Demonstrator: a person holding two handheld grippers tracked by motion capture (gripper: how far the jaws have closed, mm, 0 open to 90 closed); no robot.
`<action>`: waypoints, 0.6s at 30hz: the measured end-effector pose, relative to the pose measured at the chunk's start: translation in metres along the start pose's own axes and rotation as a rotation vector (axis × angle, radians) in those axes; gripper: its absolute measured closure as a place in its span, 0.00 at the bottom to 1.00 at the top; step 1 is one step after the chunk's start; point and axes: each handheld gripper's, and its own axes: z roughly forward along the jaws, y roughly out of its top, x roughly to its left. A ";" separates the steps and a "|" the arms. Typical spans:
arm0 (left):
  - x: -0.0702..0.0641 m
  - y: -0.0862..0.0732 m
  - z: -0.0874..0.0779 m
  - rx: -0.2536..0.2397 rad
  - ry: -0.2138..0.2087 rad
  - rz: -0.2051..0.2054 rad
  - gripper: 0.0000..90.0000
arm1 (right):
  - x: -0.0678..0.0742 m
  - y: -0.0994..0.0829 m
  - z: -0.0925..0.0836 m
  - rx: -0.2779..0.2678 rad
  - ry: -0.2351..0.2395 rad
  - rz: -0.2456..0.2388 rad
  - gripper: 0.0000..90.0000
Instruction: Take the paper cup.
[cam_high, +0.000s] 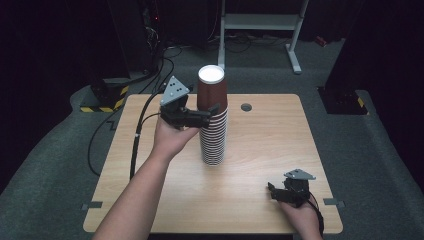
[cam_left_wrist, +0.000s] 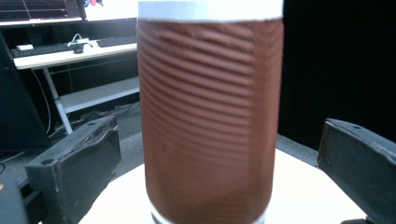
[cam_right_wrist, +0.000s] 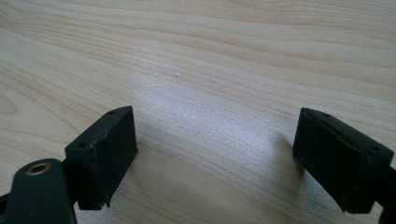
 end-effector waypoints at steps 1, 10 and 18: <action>0.001 0.001 0.003 0.002 0.003 0.003 0.00 | 0.000 0.000 0.000 0.000 0.000 0.000 0.15; 0.005 0.010 0.023 0.011 -0.011 0.002 0.00 | 0.000 0.000 0.000 0.000 0.000 0.001 0.15; 0.009 0.011 0.027 0.009 -0.017 -0.019 0.01 | 0.000 0.000 0.000 0.000 0.000 0.000 0.15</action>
